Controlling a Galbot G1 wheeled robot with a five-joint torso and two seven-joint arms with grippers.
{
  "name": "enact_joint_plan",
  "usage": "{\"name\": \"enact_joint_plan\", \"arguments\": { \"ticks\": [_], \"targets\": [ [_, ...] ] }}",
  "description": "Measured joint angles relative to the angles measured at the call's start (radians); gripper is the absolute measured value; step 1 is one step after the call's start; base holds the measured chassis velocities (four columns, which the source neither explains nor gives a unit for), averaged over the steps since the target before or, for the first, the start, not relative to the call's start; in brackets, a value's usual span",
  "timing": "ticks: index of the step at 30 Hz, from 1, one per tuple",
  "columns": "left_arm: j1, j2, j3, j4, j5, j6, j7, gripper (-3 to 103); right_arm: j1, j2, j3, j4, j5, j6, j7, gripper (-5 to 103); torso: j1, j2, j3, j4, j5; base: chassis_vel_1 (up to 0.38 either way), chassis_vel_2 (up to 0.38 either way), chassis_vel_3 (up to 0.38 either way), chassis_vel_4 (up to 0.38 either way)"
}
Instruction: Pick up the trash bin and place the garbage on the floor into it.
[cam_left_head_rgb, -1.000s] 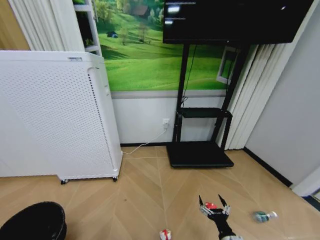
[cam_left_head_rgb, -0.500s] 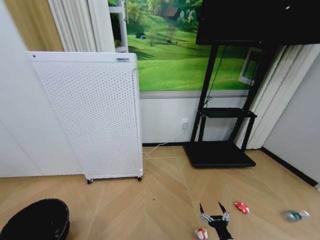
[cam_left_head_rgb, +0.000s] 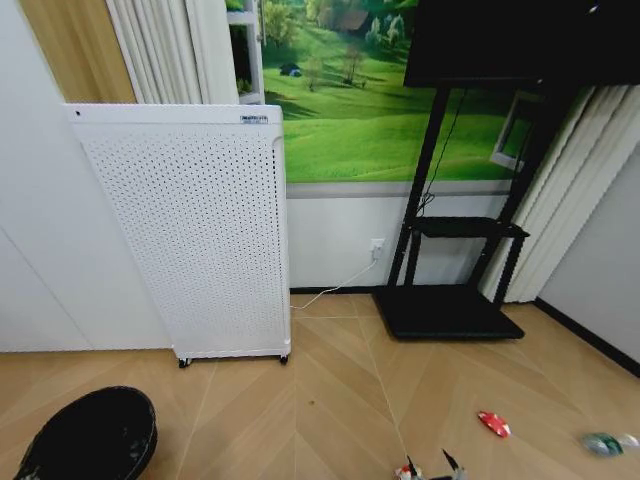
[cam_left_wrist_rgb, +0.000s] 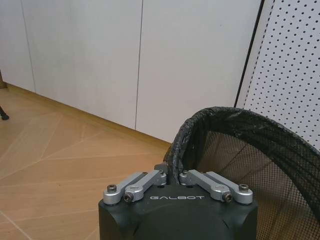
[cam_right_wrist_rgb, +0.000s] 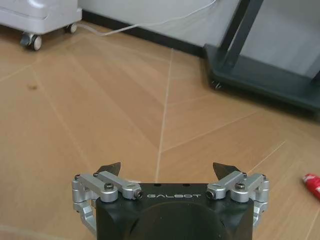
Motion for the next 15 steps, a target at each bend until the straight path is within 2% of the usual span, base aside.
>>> {"name": "enact_joint_plan", "arguments": {
  "ticks": [15],
  "targets": [
    [0.002,-0.012,0.016,-0.029,0.011,-0.001,0.013,6,0.112,0.012,-0.027,-0.135,-0.104,0.001,-0.016,100,0.0,0.0,0.0,0.0001,0.0,0.0,0.0,0.0,0.0]
  ]
}}
